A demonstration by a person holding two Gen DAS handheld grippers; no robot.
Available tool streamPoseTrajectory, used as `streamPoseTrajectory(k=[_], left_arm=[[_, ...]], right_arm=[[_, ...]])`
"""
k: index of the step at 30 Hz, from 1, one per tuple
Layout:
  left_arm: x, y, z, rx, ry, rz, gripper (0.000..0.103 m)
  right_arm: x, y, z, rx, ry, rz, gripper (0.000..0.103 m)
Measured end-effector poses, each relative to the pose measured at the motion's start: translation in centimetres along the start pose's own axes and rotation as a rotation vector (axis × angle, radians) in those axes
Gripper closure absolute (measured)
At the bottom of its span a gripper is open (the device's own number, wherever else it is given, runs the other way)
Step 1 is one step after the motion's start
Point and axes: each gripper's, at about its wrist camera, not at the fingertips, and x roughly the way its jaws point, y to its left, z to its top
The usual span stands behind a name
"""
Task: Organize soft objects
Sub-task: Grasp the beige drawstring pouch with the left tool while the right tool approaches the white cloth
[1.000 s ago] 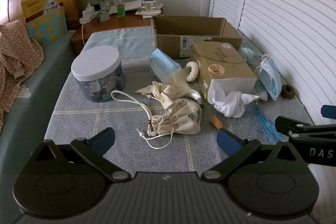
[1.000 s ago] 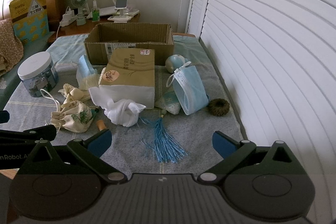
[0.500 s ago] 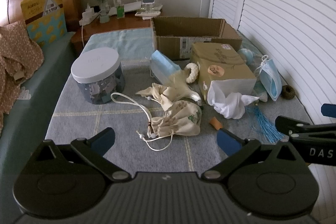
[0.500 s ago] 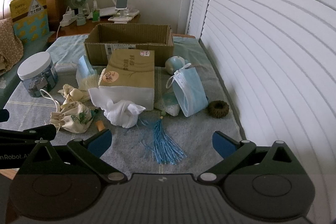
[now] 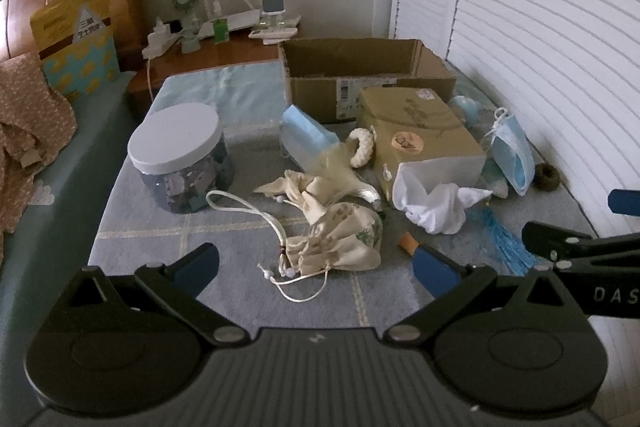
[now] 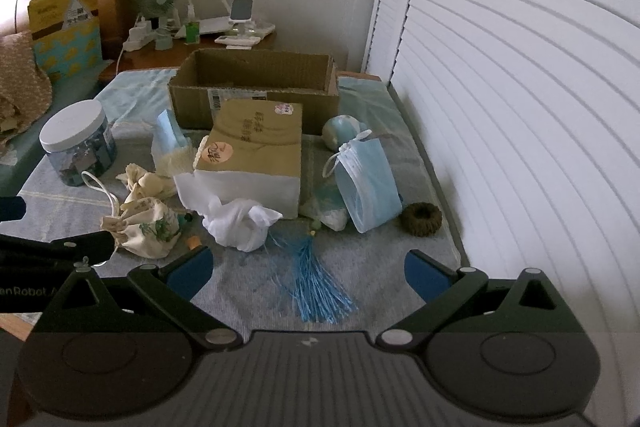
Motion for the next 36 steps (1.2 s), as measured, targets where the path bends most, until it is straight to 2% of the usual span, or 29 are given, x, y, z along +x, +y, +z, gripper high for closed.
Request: streamPoseTrajectory(k=[7, 10, 17, 25, 30, 36], left_arm=[[0.5, 0.2, 0.3, 0.054, -0.075, -0.030, 0.001], [1.3, 0.4, 0.4, 0.079, -0.053, -0.036, 0.001], [3.7, 1.3, 0.1, 0.064, -0.021, -0.080, 0.001], [6.7, 1.4, 0.1, 0.046, 0.027, -0.113, 0.001], [8.6, 0.6, 0.6, 0.053, 0.020, -0.104, 0.001], [10.4, 1.1, -0.2, 0.076, 0.062, -0.068, 0.001]], right_arm=[[0.4, 0.4, -0.2, -0.040, -0.028, 0.029, 0.000], [0.9, 0.4, -0.3, -0.059, -0.034, 0.047, 0.000], [2.4, 0.3, -0.7, -0.091, -0.033, 0.096, 0.000], [4.9, 0.2, -1.7, -0.120, 0.012, 0.132, 0.000], [6.1, -0.1, -2.2, -0.131, 0.037, 0.144, 0.000], [7.0, -0.3, -2.4, -0.133, 0.049, 0.161, 0.000]])
